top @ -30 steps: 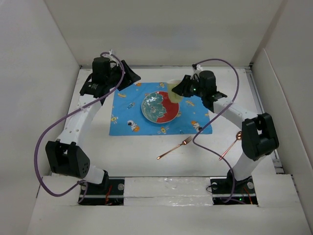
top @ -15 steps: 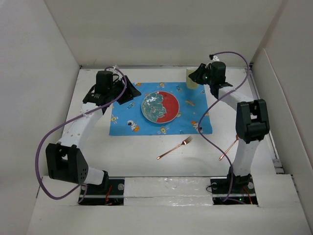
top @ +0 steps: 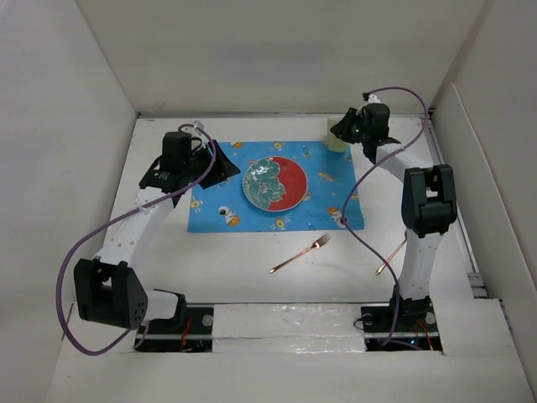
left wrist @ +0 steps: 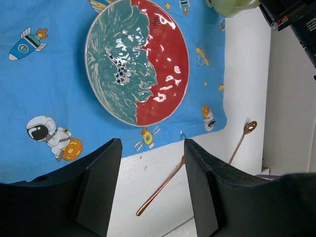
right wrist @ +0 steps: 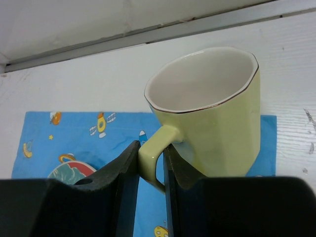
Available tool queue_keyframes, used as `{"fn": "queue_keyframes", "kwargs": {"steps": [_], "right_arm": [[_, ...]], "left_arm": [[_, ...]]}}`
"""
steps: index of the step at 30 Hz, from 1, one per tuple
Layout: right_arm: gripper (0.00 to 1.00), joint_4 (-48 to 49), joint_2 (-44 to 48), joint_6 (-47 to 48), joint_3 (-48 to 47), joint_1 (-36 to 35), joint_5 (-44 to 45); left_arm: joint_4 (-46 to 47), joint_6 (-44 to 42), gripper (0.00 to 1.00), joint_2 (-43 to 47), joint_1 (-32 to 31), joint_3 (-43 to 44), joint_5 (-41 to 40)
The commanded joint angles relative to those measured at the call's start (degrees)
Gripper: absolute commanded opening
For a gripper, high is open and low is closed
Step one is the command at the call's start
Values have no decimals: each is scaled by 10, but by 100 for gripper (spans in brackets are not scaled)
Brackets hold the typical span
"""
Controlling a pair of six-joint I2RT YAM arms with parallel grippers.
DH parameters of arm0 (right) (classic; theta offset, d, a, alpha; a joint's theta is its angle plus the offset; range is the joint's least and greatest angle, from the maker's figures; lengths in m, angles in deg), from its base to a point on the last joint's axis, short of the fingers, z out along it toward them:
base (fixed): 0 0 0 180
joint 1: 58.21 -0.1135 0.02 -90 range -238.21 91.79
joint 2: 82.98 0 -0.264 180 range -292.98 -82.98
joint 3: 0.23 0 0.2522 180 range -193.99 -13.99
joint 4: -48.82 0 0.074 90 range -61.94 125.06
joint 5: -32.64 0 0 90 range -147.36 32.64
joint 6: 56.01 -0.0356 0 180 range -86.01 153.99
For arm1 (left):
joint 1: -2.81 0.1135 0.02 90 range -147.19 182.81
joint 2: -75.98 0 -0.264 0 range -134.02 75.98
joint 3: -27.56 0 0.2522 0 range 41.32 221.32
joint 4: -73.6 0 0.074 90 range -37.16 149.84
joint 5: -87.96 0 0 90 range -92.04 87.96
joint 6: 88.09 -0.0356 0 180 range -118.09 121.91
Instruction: Set the dinner table for one person
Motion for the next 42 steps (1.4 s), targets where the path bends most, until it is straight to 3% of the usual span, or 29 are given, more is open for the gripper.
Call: {"fn": "queue_keyframes", "kwargs": {"steps": [1,3,10,21,24,28,31,33,34,37,38,39,40,42], "right_arm": [[0,42,20,18,-24,1,10],[0,18,18,21,-23,1,10],[29,16,49,18,43,1,7],[53,13,122,-5,153,-4,25],[63,-1,135,-5,162,-4,34],[73,-31,156,-7,151,-4,50],[83,-77,170,-4,130,-4,54],[87,-107,179,-1,117,1,58],[90,-137,186,-2,116,1,74],[96,-164,222,-6,136,6,97],[97,-173,243,-10,155,14,101],[97,-176,254,-14,164,22,101],[98,-177,266,-18,178,22,104],[97,-179,315,-35,217,40,108]], "left_arm": [[11,-11,50,26,-1,-15,6],[12,-12,50,29,-1,-23,8],[27,-9,50,38,-1,-50,10],[36,-19,50,40,-1,-72,9],[34,-35,50,34,-1,-62,-2],[15,-87,38,20,-1,-31,-13],[8,-129,11,21,-1,-17,-7],[8,-147,0,26,-1,-16,-3],[8,-166,0,33,-20,-15,-2],[-11,-207,4,32,-114,10,-107],[-23,-224,19,27,-184,20,-150],[-29,-226,20,20,-217,21,-167],[-33,-228,34,10,-245,21,-180],[-34,-219,47,3,-313,0,-208]]}}
